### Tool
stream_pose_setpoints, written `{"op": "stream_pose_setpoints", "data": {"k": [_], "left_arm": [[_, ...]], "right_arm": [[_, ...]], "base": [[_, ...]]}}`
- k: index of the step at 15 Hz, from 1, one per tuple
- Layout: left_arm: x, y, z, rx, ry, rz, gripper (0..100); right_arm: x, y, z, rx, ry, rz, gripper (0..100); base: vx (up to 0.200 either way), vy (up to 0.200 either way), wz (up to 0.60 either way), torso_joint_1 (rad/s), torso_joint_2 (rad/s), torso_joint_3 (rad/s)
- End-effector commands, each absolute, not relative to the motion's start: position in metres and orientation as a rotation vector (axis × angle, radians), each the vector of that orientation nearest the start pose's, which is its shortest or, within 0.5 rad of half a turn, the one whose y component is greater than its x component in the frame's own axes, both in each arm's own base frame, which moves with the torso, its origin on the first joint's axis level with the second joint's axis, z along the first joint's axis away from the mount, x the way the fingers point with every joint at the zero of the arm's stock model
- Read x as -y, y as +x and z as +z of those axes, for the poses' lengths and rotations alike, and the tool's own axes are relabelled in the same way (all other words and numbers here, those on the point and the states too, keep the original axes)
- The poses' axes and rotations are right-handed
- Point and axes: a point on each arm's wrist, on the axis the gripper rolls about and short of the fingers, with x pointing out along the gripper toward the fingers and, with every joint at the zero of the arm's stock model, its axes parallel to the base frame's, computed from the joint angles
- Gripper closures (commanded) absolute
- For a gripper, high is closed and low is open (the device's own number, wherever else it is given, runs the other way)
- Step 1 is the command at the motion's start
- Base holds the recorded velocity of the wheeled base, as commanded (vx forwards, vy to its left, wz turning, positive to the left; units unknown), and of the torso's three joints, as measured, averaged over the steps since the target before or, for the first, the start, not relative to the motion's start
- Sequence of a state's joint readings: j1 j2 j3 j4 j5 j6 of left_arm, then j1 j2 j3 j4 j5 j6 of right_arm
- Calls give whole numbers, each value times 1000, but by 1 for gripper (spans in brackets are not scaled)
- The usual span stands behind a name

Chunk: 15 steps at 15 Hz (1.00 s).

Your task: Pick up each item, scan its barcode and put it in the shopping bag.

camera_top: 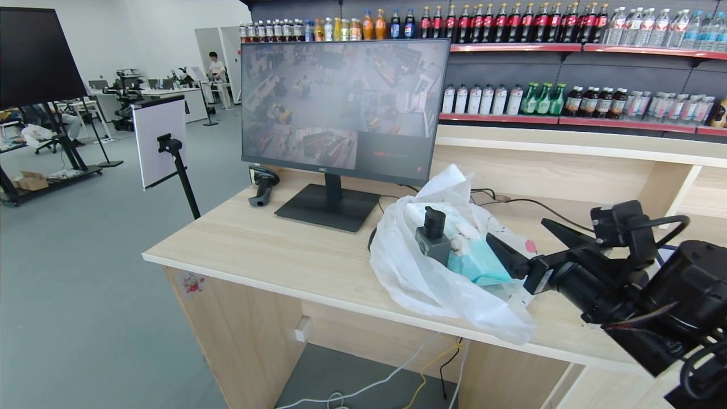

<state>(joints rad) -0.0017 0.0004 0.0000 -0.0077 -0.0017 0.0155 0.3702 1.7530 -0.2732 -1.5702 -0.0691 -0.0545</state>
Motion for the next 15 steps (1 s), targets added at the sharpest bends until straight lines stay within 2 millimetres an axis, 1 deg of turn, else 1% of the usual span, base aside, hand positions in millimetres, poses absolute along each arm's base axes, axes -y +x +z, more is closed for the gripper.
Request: {"op": "stream_pose_setpoints", "data": {"k": [1,2,3,4,8,9,12,14,15], "left_arm": [[0,-23,76,8,15,-3,0],[0,-23,76,8,15,-3,0],[0,-23,76,8,15,-3,0],[0,-23,76,8,15,-3,0],[0,-23,76,8,15,-3,0],[0,-23,76,8,15,-3,0],[0,-23,76,8,15,-3,0],[0,-23,76,8,15,-3,0],[0,-23,76,8,15,-3,0]], "right_arm": [[-70,189,147,121,-28,293,0],[-61,174,144,107,-32,273,0],[-55,169,143,102,-33,252,0],[-47,155,145,120,-24,232,0],[-42,140,161,218,14,226,0],[-42,138,160,202,11,225,0],[-38,125,148,44,-18,234,0],[-32,101,142,-39,-33,249,0],[-25,80,136,-88,-41,254,0]], "base": [[0,0,0,0,0,0],[0,0,0,0,0,0],[0,0,0,0,0,0],[0,0,0,0,0,0],[0,0,0,0,0,0],[0,0,0,0,0,0],[0,0,0,0,0,0],[0,0,0,0,0,0],[0,0,0,0,0,0]]}}
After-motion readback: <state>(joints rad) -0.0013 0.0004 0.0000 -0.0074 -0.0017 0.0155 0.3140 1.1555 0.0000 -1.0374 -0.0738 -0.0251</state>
